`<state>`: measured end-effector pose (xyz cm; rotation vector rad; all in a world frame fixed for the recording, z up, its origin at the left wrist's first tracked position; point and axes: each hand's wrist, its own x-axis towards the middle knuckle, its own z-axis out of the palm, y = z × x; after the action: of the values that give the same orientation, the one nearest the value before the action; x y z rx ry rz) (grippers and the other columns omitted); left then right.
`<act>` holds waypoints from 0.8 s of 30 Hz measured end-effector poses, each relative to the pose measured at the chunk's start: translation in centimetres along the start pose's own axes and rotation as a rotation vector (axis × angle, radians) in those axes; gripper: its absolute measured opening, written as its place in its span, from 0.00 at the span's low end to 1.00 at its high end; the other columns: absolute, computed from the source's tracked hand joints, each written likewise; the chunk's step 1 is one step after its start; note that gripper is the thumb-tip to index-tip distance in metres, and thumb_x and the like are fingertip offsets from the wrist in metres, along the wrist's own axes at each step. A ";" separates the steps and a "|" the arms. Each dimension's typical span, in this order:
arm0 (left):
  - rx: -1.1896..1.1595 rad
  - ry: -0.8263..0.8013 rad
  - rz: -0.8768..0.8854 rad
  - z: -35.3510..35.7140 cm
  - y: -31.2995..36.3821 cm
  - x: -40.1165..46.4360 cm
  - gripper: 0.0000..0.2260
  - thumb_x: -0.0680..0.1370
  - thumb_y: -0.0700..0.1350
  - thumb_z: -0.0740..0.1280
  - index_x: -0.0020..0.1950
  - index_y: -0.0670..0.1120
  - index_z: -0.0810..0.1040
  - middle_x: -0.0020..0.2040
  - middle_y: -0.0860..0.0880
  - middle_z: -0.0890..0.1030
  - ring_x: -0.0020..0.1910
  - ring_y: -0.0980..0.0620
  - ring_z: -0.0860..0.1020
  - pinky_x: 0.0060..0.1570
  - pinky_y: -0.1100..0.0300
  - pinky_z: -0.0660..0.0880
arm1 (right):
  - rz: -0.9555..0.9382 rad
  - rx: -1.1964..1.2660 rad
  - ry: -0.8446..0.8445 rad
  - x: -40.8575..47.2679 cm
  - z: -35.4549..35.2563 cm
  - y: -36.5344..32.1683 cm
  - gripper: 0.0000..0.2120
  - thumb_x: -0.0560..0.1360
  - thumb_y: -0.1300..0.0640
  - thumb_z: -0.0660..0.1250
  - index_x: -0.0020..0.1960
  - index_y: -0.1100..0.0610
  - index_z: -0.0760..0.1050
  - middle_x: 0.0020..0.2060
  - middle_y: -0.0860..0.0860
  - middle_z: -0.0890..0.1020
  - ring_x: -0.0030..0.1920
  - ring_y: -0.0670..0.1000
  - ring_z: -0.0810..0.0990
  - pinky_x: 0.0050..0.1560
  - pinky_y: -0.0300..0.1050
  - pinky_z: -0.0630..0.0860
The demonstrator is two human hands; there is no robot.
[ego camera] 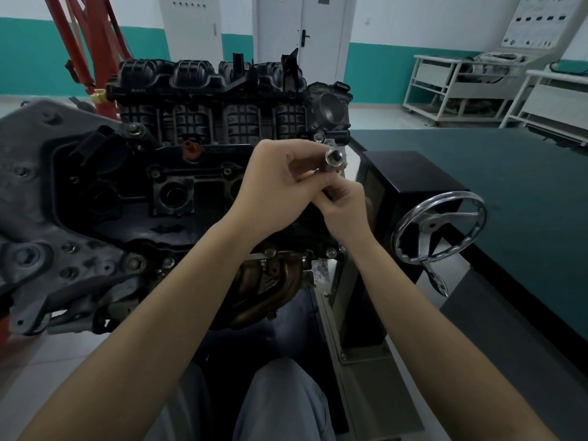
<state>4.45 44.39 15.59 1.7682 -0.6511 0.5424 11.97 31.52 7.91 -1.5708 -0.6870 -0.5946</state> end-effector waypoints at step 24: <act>-0.003 -0.045 -0.001 0.3 0.1 -0.1 0.14 0.71 0.27 0.70 0.54 0.39 0.82 0.47 0.44 0.84 0.50 0.51 0.83 0.56 0.57 0.79 | 0.015 -0.009 0.040 -0.1 0.1 -0.4 0.09 0.70 0.66 0.68 0.44 0.52 0.79 0.34 0.35 0.82 0.38 0.37 0.80 0.42 0.30 0.74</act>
<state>4.33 44.07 15.53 1.7823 -0.6818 0.5019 11.62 31.66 8.08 -1.5670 -0.6430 -0.6169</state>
